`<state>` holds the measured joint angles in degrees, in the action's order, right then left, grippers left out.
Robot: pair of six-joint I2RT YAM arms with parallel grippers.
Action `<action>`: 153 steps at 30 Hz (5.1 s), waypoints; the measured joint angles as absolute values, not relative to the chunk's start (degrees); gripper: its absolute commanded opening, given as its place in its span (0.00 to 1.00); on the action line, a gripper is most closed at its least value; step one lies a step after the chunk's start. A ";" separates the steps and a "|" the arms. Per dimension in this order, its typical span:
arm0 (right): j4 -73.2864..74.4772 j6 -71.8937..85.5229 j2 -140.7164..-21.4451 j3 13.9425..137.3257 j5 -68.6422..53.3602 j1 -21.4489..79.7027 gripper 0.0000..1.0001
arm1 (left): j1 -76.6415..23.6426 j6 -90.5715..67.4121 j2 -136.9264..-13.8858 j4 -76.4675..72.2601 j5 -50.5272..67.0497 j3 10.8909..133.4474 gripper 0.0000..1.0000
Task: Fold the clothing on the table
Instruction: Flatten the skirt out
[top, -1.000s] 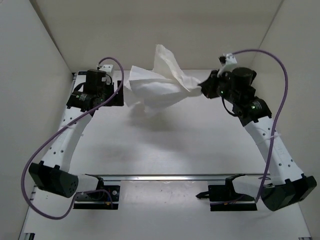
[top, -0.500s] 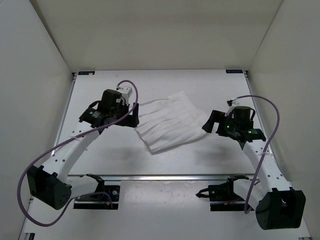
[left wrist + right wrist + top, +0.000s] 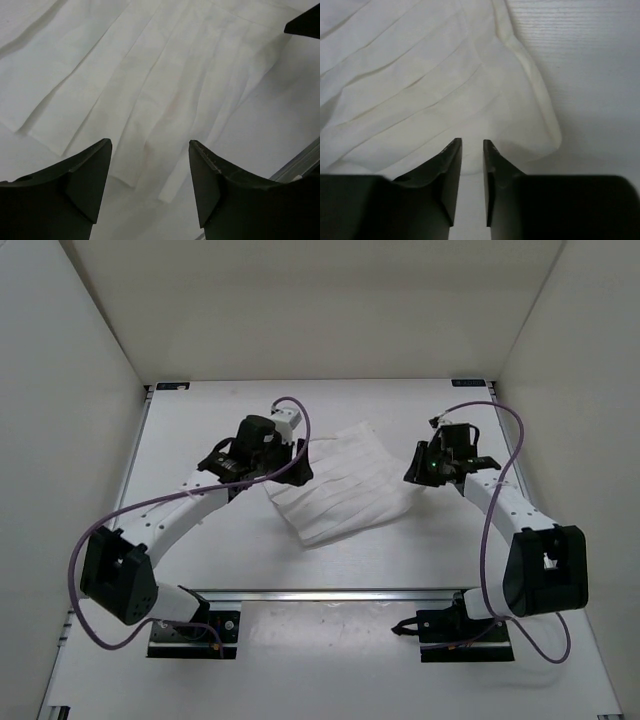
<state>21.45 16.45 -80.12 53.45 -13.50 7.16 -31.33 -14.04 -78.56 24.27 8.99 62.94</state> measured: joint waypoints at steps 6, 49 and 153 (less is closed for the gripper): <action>19.86 18.57 -79.26 51.55 -13.98 14.79 0.00 | -34.22 -13.93 -88.33 16.78 8.14 61.21 0.08; 24.86 12.05 -104.18 71.81 -12.56 9.93 0.66 | -39.24 -24.16 -76.99 35.44 0.16 55.59 0.70; 16.58 6.83 -126.23 93.78 -30.87 14.79 0.00 | -13.43 -30.94 -107.96 7.25 3.07 62.30 0.00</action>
<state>16.58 6.83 -126.23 93.78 -30.87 14.79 -13.43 -30.94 -107.96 7.25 3.07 62.30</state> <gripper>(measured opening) 0.007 0.037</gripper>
